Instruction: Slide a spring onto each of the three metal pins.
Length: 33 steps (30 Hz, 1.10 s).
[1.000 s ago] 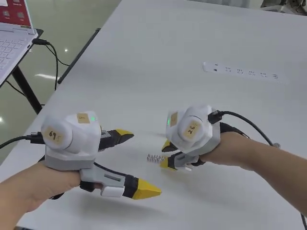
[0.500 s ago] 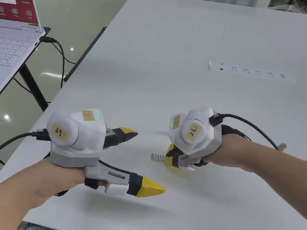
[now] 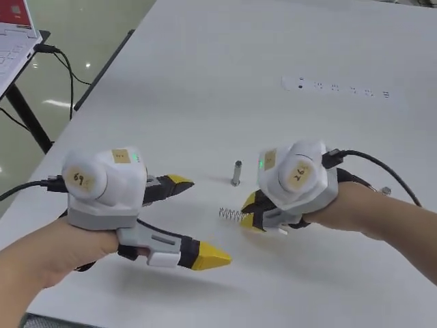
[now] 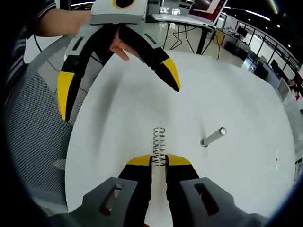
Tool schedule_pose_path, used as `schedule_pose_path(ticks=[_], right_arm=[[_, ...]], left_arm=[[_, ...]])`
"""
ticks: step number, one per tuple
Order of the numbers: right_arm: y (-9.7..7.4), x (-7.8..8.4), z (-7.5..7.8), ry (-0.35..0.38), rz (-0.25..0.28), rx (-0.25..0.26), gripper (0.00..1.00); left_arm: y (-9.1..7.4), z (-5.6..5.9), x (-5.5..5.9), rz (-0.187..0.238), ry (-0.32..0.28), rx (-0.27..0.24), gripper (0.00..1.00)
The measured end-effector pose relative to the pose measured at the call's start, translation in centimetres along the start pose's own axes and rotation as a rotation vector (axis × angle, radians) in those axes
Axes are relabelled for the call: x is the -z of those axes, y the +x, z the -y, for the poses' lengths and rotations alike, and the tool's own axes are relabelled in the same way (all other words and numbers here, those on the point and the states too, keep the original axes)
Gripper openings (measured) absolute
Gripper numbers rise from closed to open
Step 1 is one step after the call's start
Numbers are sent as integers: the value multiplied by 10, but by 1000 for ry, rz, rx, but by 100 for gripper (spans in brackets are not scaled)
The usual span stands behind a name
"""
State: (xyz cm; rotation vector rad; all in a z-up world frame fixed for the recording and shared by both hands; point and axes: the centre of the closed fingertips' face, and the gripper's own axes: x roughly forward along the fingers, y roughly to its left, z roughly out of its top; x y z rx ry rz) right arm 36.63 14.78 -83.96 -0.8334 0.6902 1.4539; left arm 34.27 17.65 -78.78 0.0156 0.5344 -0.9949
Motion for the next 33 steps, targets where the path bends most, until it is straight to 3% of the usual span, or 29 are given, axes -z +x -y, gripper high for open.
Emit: schedule_pose_path(ticks=[11,20,26,30,33], right_arm=[[-26,5,-8,-3,15,18,8],[-39,12,-22,-47,-17,4,8],[-48,14,-27,-41,-1,16,8],[-50,15,-27,-43,7,38,8],[-54,14,-30,-34,20,44,8]], left_arm=[[15,6,-3,-12,21,41,82],[31,13,-3,-17,51,76,69],[38,16,-6,12,79,79,63],[44,25,-6,9,110,119,59],[46,34,-11,37,145,165,52]])
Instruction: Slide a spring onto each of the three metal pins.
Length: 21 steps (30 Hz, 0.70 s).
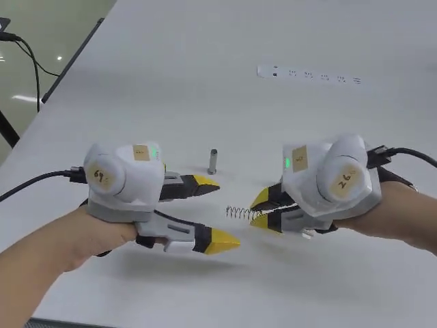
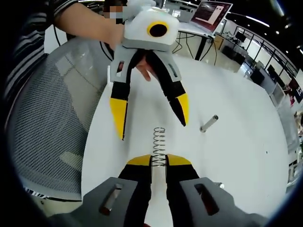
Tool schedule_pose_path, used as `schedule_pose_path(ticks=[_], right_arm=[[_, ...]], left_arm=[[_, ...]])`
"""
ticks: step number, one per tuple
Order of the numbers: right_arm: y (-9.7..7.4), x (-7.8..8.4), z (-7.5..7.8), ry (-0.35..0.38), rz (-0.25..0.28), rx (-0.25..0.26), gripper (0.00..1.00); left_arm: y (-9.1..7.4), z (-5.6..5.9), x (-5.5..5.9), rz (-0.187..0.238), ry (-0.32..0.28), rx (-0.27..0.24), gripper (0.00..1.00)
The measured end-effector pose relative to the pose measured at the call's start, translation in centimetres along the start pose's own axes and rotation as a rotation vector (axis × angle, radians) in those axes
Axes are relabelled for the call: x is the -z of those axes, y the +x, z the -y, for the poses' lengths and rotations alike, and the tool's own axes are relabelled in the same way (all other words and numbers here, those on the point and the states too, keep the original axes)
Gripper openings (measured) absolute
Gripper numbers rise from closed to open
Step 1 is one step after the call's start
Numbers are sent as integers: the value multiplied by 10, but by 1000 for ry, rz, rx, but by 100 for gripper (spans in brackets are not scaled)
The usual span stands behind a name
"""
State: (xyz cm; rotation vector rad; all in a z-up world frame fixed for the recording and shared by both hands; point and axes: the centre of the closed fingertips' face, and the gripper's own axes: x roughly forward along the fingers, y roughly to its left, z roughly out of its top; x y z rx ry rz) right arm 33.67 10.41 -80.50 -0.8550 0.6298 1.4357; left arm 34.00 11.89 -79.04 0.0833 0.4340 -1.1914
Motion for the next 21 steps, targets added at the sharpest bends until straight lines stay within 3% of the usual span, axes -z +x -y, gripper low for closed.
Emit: schedule_pose_path(ticks=[4,17,21], right_arm=[[-4,-2,-3,-7,5,1,8],[-10,-6,-7,-40,18,9,8],[-12,-7,-8,-42,24,12,8]], left_arm=[[3,4,-3,2,28,27,37],[7,10,-12,33,54,69,16],[8,16,-13,33,64,96,5]])
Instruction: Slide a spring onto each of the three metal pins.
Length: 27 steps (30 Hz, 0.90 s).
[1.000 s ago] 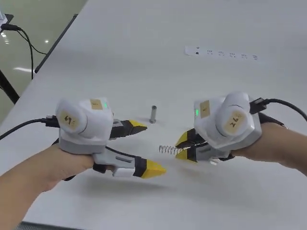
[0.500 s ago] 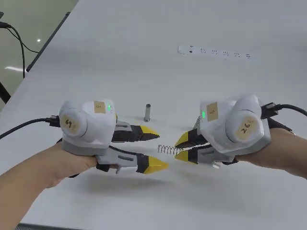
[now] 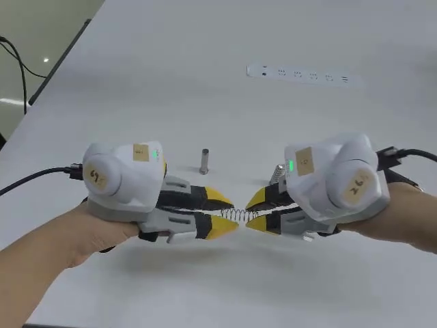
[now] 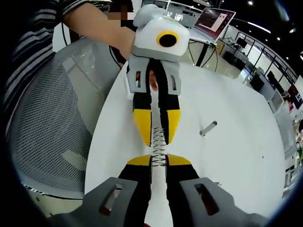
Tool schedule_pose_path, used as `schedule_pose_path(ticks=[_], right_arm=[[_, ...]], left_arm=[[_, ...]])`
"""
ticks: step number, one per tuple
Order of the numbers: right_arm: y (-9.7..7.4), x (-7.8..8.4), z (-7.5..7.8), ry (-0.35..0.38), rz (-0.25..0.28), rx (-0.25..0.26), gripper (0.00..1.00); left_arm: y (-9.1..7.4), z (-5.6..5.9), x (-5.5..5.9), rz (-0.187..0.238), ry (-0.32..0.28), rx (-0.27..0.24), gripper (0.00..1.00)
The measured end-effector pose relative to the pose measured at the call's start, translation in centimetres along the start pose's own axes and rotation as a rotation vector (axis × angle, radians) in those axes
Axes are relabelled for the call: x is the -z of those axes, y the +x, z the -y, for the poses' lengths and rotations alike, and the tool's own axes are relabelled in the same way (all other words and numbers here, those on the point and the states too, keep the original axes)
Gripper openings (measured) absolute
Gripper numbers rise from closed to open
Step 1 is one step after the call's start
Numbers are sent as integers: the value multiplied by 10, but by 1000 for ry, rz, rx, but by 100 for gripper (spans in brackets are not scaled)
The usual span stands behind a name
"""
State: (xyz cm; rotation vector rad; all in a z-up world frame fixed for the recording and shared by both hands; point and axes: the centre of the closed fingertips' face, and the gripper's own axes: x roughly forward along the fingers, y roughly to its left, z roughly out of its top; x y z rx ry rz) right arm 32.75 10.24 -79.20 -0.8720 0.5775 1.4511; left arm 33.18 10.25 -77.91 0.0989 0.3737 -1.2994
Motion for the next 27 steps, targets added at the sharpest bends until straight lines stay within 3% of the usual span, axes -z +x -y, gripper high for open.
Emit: schedule_pose_path(ticks=[9,19,27], right_arm=[[-5,2,-2,3,19,2,8],[-5,1,-8,37,46,3,8],[-6,13,-12,84,51,10,15]], left_arm=[[1,5,-4,10,12,33,3],[1,9,-3,-16,12,87,2],[1,12,0,-28,0,120,2]])
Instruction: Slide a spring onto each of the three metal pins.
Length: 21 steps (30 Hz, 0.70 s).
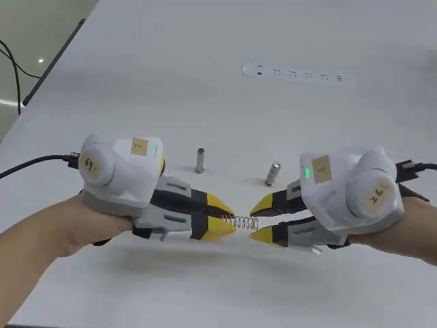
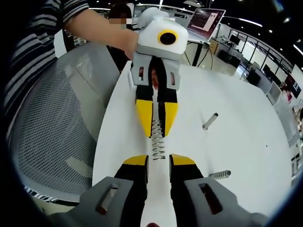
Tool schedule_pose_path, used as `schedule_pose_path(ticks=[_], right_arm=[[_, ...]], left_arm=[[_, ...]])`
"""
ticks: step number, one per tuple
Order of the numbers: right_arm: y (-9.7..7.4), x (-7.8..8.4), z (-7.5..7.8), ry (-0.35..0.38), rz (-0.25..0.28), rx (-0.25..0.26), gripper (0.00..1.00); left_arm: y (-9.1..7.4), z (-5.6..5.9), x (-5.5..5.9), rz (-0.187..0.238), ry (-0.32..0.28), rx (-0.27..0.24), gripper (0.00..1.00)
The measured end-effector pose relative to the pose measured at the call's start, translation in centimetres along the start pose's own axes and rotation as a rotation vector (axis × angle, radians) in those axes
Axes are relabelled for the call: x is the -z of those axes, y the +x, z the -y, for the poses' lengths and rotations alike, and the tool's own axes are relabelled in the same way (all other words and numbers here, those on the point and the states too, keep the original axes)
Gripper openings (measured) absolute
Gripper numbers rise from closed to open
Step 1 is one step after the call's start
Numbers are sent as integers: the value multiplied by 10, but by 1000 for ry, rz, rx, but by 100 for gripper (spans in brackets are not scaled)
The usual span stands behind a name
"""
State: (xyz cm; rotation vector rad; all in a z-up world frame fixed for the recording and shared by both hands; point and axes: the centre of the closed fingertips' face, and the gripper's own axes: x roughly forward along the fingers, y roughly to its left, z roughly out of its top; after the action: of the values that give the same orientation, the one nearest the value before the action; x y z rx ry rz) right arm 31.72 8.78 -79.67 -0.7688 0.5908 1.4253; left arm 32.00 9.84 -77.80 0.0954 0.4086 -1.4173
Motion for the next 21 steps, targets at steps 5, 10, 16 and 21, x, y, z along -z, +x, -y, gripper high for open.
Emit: schedule_pose_path(ticks=[5,10,16,21], right_arm=[[-1,-4,-3,14,33,-6,13],[1,-2,-3,10,21,-10,8],[0,-5,-6,-3,34,-17,7],[-4,-10,-5,-23,45,-15,7]], left_arm=[[1,2,0,-1,-1,6,2],[1,2,2,-8,-1,10,2],[-1,3,4,-9,-6,12,2],[-2,3,6,-14,-1,5,2]])
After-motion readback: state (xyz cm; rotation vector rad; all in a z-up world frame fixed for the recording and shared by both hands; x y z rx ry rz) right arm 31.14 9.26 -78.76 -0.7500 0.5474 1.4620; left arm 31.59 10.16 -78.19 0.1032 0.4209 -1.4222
